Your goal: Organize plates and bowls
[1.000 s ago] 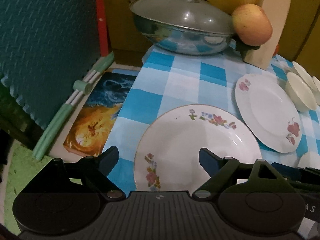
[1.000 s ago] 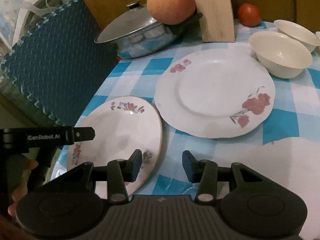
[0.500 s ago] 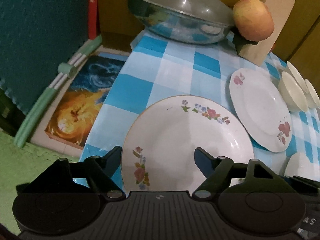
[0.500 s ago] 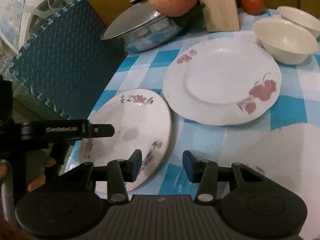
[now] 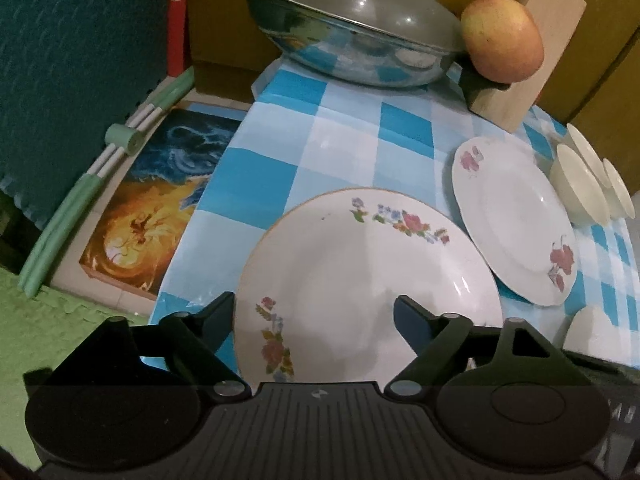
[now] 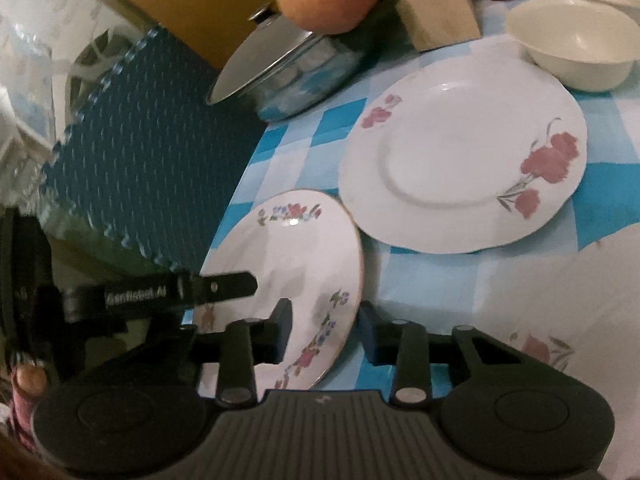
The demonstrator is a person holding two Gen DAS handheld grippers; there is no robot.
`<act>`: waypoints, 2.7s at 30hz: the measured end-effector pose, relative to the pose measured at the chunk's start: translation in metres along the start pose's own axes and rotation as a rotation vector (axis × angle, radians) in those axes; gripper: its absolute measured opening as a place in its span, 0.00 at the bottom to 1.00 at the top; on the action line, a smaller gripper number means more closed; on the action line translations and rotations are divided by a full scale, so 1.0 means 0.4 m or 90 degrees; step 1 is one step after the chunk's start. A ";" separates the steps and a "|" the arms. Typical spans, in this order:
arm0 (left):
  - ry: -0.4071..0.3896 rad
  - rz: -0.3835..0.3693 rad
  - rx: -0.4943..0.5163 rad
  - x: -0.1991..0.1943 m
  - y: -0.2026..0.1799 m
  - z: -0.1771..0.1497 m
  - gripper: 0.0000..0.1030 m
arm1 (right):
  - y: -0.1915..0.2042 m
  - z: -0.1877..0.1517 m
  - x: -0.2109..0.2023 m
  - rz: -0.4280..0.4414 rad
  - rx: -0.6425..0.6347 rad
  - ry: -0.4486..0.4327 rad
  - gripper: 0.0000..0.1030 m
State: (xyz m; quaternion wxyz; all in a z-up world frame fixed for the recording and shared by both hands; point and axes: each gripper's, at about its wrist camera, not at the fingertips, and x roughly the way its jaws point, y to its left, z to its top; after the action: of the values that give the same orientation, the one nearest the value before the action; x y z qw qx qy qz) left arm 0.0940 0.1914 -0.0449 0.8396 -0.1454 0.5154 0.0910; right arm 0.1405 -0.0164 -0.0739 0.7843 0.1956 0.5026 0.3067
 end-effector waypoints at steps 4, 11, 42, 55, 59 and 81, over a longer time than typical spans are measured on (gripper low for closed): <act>0.006 0.013 0.020 -0.008 -0.019 -0.020 0.86 | 0.002 -0.008 -0.011 -0.028 -0.013 0.001 0.17; 0.018 -0.019 0.020 -0.035 -0.023 -0.065 0.80 | -0.007 -0.027 -0.046 -0.045 -0.035 0.017 0.17; -0.012 0.046 0.092 -0.025 -0.073 -0.094 0.85 | -0.026 -0.032 -0.048 -0.027 -0.041 0.000 0.16; -0.023 0.063 0.099 -0.023 -0.096 -0.094 0.89 | -0.018 -0.035 -0.045 -0.024 -0.060 -0.013 0.17; -0.049 0.072 0.113 -0.040 -0.106 -0.097 0.88 | -0.011 -0.033 -0.054 -0.023 -0.062 -0.022 0.17; -0.046 0.027 0.094 -0.057 -0.143 -0.085 0.88 | -0.015 -0.016 -0.134 -0.047 -0.036 -0.054 0.17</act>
State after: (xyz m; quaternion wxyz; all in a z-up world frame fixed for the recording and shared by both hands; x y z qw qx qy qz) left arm 0.0725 0.1261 -0.0304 0.8638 -0.0693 0.4932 0.0757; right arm 0.1201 -0.0572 -0.0445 0.8210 0.1674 0.4669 0.2829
